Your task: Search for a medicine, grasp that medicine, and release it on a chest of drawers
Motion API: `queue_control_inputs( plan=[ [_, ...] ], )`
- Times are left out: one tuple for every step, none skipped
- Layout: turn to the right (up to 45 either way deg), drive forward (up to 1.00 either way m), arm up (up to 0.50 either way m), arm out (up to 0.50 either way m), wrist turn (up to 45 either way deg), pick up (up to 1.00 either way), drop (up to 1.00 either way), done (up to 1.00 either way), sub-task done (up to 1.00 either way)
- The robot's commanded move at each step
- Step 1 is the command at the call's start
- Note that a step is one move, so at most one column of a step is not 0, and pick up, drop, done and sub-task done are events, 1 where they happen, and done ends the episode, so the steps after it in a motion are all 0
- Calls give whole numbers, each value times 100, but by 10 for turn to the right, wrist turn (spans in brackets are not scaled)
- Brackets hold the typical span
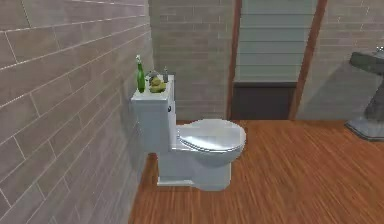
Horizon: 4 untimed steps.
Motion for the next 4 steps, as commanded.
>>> queue_control_inputs(
  plan=[
    [450, 0, 0, 0, 0, 0, 0, 0, 0],
    [450, 0, 0, 0, 0, 0, 0, 0, 0],
    [90, 0, 0, 0, 0, 0, 0, 0, 0],
    [0, 5, 0, 0, 0, 0, 0, 0, 0]
  ],
)
